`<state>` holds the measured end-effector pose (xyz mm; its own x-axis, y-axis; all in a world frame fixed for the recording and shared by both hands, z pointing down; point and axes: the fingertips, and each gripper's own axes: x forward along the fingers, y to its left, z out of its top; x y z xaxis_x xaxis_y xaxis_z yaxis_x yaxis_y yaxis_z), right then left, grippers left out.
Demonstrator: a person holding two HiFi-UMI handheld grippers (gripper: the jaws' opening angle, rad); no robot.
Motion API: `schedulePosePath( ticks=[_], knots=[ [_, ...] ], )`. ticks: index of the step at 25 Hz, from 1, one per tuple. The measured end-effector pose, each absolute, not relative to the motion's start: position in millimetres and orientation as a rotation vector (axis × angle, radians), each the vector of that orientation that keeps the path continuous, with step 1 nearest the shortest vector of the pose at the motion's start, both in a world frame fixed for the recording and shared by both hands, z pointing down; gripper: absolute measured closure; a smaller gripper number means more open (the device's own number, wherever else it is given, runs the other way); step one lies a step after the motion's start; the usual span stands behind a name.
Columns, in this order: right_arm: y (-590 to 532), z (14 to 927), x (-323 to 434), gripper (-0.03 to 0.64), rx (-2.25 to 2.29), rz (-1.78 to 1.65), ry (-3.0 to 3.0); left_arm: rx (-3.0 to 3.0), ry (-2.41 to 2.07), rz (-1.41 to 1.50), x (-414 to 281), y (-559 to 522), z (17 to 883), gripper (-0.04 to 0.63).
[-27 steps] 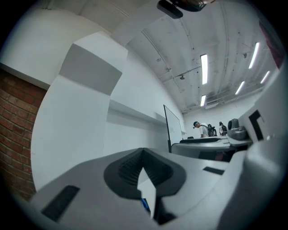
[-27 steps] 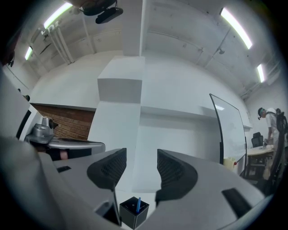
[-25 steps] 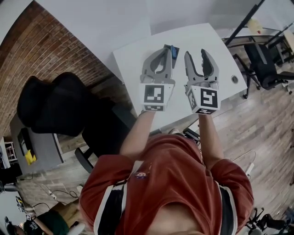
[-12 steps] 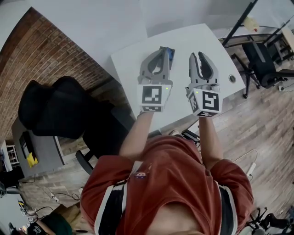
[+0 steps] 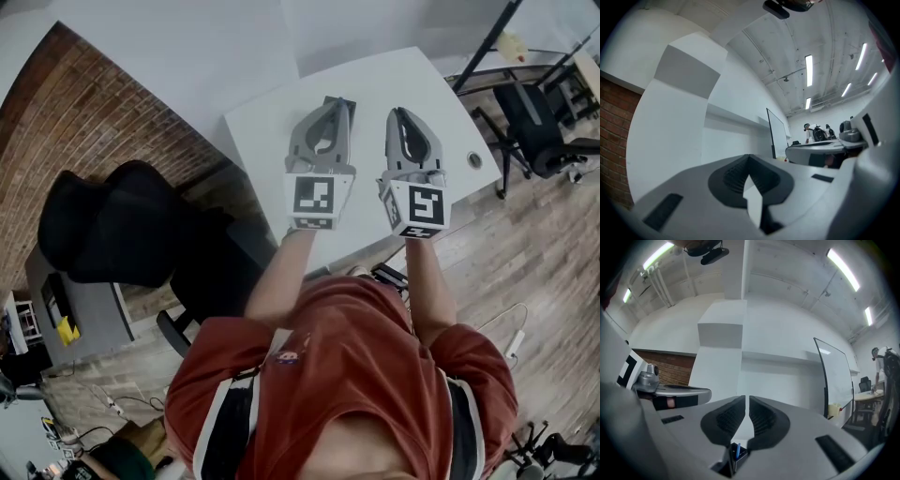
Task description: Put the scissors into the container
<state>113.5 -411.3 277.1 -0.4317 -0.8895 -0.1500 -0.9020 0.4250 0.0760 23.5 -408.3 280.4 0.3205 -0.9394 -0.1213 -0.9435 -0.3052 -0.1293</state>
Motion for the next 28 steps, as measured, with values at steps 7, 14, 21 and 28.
schedulePosePath(
  ticks=[7, 14, 21, 28],
  knots=[
    [-413, 280, 102, 0.600, -1.608, 0.223, 2.598, -2.399, 1.732, 0.025, 17, -410, 283, 0.581],
    [-418, 278, 92, 0.606, -1.583, 0.229, 2.605, -2.396, 1.734, 0.029, 10, -415, 283, 0.582],
    [-419, 282, 87, 0.606, -1.589, 0.226, 2.616, -2.397, 1.721, 0.020, 8, -415, 283, 0.582],
    [-420, 283, 85, 0.606, -1.571, 0.223, 2.640, -2.401, 1.720, 0.018, 8, -415, 285, 0.581]
  ],
)
